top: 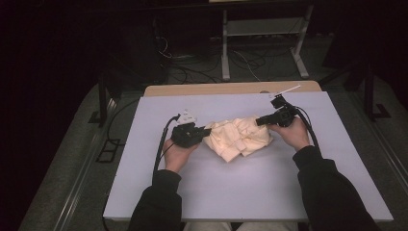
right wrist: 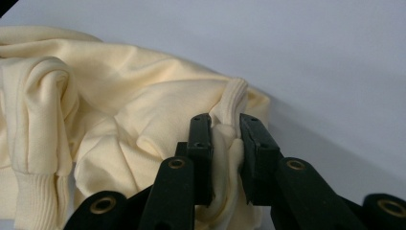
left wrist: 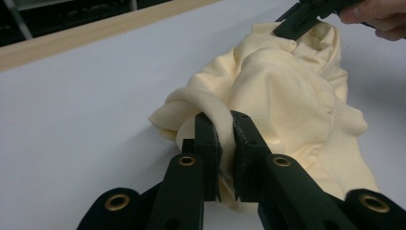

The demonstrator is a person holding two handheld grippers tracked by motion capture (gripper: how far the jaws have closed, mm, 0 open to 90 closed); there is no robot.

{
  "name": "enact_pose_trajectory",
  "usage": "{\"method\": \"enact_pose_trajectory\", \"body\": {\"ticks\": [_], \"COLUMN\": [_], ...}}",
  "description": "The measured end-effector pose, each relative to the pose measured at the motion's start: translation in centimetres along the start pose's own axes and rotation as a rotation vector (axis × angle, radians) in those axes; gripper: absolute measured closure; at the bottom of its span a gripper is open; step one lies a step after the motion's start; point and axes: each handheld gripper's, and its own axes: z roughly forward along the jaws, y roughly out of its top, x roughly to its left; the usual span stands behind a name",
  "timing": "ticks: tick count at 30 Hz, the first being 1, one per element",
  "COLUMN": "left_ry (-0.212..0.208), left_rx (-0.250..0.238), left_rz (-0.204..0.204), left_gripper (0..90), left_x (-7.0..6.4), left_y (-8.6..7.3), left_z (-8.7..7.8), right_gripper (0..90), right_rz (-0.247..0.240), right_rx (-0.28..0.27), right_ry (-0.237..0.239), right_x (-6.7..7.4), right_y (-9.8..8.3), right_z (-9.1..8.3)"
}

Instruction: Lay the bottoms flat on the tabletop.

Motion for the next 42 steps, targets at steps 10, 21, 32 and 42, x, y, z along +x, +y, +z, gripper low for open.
{"method": "enact_pose_trajectory", "body": {"ticks": [10,21,32,42], "left_ry": [0.058,0.068,0.096,0.113], "left_rx": [-0.088,-0.212,-0.291,-0.215], "left_rz": [0.005,0.003,0.026,-0.003], "left_gripper": [81.9,82.0,82.0,82.1], "left_x": [1.0,1.1,1.0,1.2], "left_y": [1.2,3.1,4.6,3.2], "left_z": [-1.7,-4.7,-7.5,-6.0], "right_gripper": [75.2,75.3,75.2,75.2], "right_rz": [-0.068,-0.141,-0.18,-0.149], "right_rx": [-0.128,-0.205,-0.248,-0.157], "right_ry": [-0.117,-0.158,-0.129,-0.08], "right_x": [1.0,2.9,4.7,4.5], "right_y": [3.6,6.7,7.3,3.0], "right_z": [-4.1,-8.1,-10.1,-6.6]}}
